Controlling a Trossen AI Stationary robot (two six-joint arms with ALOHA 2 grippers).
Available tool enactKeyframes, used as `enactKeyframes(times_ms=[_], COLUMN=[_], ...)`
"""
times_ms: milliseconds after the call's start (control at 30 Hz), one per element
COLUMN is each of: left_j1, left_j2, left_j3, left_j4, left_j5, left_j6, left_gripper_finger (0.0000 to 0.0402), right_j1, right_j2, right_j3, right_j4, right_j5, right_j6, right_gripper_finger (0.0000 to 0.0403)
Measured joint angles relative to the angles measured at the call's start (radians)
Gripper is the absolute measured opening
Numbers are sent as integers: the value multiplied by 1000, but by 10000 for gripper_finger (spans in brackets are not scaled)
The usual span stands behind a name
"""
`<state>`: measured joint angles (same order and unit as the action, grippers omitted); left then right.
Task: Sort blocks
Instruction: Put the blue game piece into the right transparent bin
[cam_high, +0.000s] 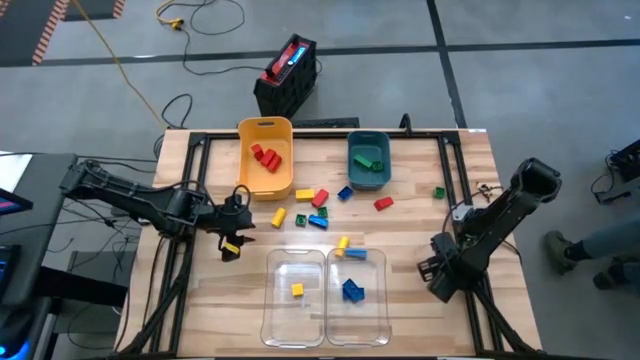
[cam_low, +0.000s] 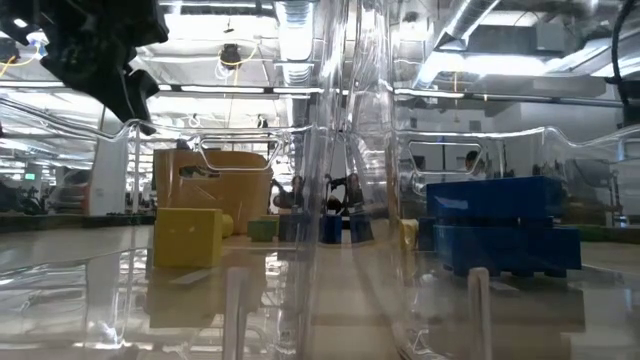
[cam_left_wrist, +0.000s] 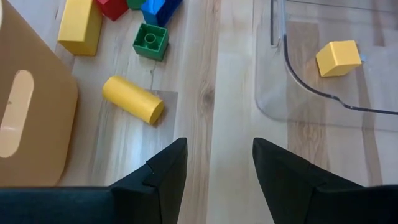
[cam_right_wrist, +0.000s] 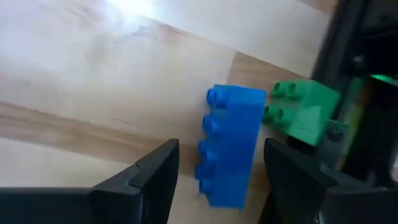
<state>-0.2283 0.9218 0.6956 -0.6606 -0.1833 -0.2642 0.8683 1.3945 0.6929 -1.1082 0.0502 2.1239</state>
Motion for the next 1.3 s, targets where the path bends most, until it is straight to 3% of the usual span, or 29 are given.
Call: enactKeyframes(times_ms=[233,467,533,667,833,933,1033,1167,1300], left_j1=[0,0,0,0,0,0,0,0,0], left_j2=[0,0,0,0,0,0,0,0,0], left_j3=[0,0,0,0,0,0,0,0,0], left_j4=[-1,-1,-1,-1,-1,-1,-3,-7,-36], left_j5=[0,0,0,0,0,-2,-5,-5,-5], left_j6=[-4,-8,-9,-10,-13,-13,-25,-72,-99], left_gripper_finger=[177,177,177,177,177,177,177,177,177], right_j1=[1,0,0,0,-17,-58,-119,-199,-280], right_j2=[-1,-1,-1,-1,-1,0,0,1,62], right_j3=[-72,-75,-66,31,232,352,429,465,467], right_j4=[154,151,155,151,14,0,113,354,501], right_j5=[1,6,11,141,369,474,530,538,460], right_j6=[-7,-47,-74,-148,-257,-413,-652,-997,-1187], right_gripper_finger=[229,94,82,82,85,98,100,96,96])
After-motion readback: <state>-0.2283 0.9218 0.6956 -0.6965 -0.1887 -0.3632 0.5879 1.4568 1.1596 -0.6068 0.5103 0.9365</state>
